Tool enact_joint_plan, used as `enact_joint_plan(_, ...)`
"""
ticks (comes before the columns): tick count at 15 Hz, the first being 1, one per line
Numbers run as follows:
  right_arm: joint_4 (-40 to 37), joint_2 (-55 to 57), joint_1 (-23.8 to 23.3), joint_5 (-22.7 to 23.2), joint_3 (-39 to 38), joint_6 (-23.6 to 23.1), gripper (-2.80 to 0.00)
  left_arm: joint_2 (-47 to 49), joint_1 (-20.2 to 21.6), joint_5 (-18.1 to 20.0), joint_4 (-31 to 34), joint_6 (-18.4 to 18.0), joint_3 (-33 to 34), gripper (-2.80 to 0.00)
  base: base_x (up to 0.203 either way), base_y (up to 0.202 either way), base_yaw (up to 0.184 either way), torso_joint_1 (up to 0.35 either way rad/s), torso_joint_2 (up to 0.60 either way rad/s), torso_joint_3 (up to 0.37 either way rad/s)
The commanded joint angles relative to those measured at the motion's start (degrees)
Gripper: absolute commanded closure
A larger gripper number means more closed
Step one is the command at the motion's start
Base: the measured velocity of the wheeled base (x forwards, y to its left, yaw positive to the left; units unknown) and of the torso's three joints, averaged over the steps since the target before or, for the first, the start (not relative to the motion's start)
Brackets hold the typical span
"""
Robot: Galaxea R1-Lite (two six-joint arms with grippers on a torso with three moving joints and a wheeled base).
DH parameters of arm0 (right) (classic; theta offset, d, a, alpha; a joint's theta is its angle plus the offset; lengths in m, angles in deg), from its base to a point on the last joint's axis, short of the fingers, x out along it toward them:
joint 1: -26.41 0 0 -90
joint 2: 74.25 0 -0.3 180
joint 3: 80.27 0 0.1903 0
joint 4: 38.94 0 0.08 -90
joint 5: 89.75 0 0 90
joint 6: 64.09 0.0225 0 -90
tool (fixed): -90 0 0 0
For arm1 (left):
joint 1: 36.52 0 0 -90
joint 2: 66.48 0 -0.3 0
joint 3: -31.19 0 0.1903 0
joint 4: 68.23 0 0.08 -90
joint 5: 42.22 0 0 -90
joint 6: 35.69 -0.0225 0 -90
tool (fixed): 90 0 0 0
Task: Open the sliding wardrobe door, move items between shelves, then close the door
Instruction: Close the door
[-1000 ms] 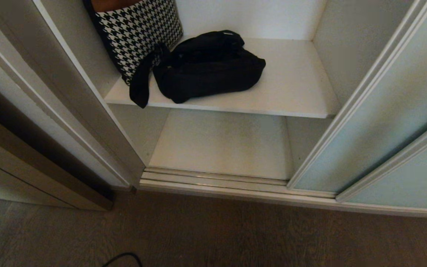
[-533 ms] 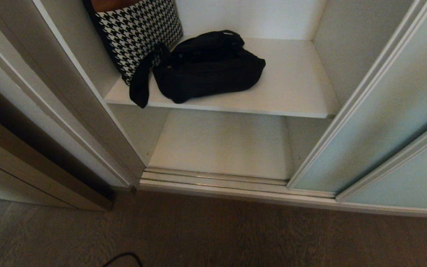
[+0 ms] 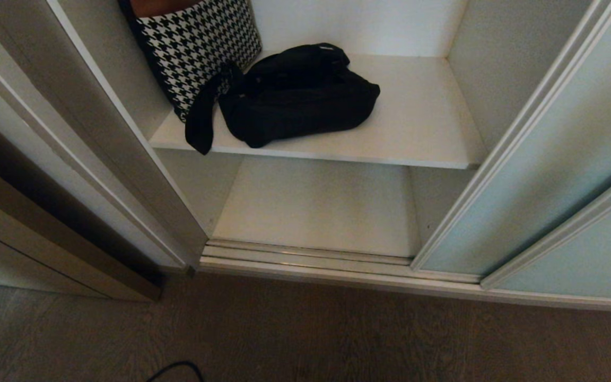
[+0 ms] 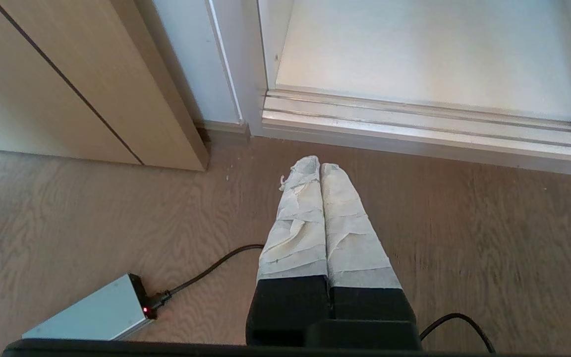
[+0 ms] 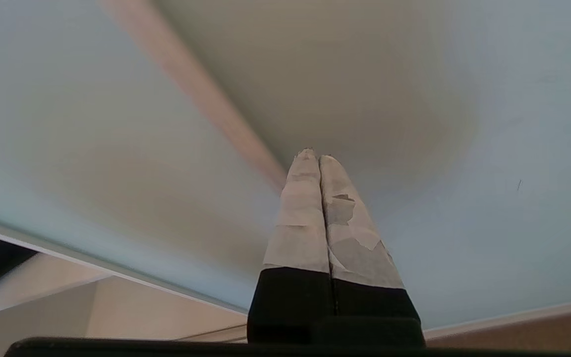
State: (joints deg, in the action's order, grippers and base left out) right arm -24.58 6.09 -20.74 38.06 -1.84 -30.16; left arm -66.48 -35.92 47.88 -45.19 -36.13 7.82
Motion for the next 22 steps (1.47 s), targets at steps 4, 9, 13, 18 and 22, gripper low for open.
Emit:
enact_joint_plan(4,1.37,3.09,1.20,0.24,0.02,0.17,0.00,0.09,0.02,-0.01,-0.02,0.00,0.00,0.00,0.000,0.000,0.000,0.000,0.00,0.000)
enact_joint_plan(9,3.14,3.95,2.95,0.15,-0.14,0.09,0.00,0.09,0.02,0.00,-0.02,0.00,0.00,0.00,0.000,0.000,0.000,0.000,0.00,0.000)
enact_joint_plan(13,3.14,3.86,3.45,0.15,-0.39,0.09,0.00,0.09,0.02,0.06,-0.02,0.00,0.00,0.00,0.000,0.000,0.000,0.000,0.00,0.000)
enact_joint_plan(18,3.32,2.27,6.02,0.07,-1.36,-0.44,0.00,0.09,0.02,0.07,-0.02,0.00,0.00,0.00,0.000,0.000,0.000,0.000,0.00,0.000)
enact_joint_plan(22,4.89,0.57,9.64,-0.03,-2.73,-0.23,0.00,0.09,0.02,0.08,-0.02,0.00,0.00,0.00,0.000,0.000,0.000,0.000,0.00,0.000)
